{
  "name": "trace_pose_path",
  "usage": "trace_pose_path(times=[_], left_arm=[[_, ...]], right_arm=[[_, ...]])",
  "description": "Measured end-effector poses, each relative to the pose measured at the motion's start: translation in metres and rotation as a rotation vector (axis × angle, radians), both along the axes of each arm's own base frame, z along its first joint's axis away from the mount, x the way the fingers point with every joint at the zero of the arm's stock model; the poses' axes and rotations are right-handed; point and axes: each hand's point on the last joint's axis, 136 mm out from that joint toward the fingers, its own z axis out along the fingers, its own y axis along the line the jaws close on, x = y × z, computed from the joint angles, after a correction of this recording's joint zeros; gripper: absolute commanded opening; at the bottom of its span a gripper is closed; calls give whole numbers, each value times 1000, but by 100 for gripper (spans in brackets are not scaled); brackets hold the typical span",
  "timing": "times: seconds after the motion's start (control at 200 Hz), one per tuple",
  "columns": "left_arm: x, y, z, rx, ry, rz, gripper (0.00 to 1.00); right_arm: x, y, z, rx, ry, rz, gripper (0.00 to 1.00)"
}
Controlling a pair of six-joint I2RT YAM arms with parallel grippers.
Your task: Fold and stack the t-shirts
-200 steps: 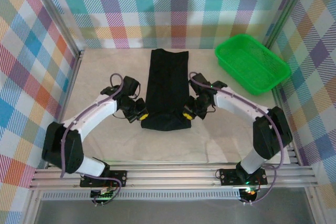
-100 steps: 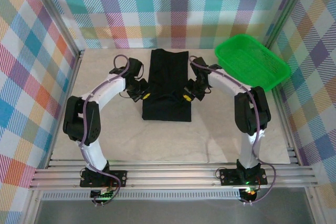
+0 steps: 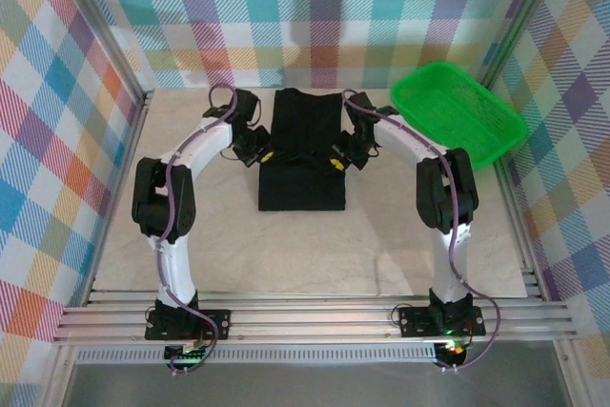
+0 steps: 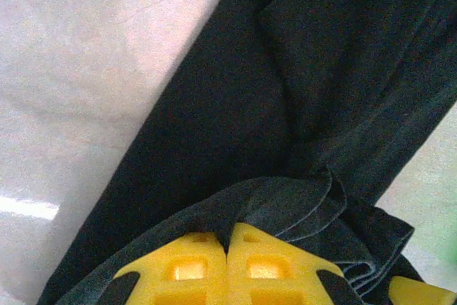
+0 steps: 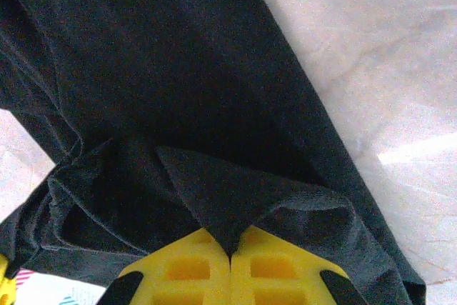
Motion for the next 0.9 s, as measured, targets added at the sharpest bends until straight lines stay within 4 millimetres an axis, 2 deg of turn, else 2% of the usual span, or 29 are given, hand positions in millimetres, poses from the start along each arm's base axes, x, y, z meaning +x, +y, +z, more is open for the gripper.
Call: trace_pose_path(times=[0.145, 0.305, 0.35, 0.38, 0.4, 0.42, 0.44, 0.465, 0.54, 0.625, 0.685, 0.76, 0.825, 0.9], left_arm=[[15, -5, 0, 0, -19, -18, 0], [24, -3, -16, 13, 2, -27, 0], [26, -2, -21, 18, 10, -31, 0], [28, -2, -24, 21, 14, -34, 7], [29, -1, -25, 23, 15, -35, 15], [29, 0, -27, 25, 15, -41, 25], [30, 0, -27, 26, 15, -42, 43], [30, 1, -28, 27, 14, -43, 55], [31, 3, -26, 29, 7, -48, 60], [29, 5, -18, 30, -12, -48, 60], [13, 11, -10, 31, -19, -40, 60], [-20, 19, 4, 11, -19, -14, 57], [-51, 22, 12, -36, -17, 15, 54], [-80, 22, 7, -93, 10, 47, 52]], right_arm=[[10, -1, -1, 3, -8, -10, 0], [21, -1, -6, 7, -6, -19, 0], [23, -1, -10, 8, 0, -21, 12], [25, -2, -12, 10, 5, -25, 22], [25, -2, -13, 11, 7, -24, 28], [26, -3, -15, 10, 11, -27, 34], [26, -4, -16, 9, 12, -26, 39], [27, -6, -17, 7, 12, -26, 44], [29, -13, -17, -9, 4, -31, 54], [32, -21, -12, -34, -29, -27, 56], [25, -26, -2, -47, -48, -19, 56], [11, -32, 13, -49, -74, -10, 56], [-11, -34, 24, -41, -94, 5, 56], [-41, -31, 25, -30, -91, 24, 58]])
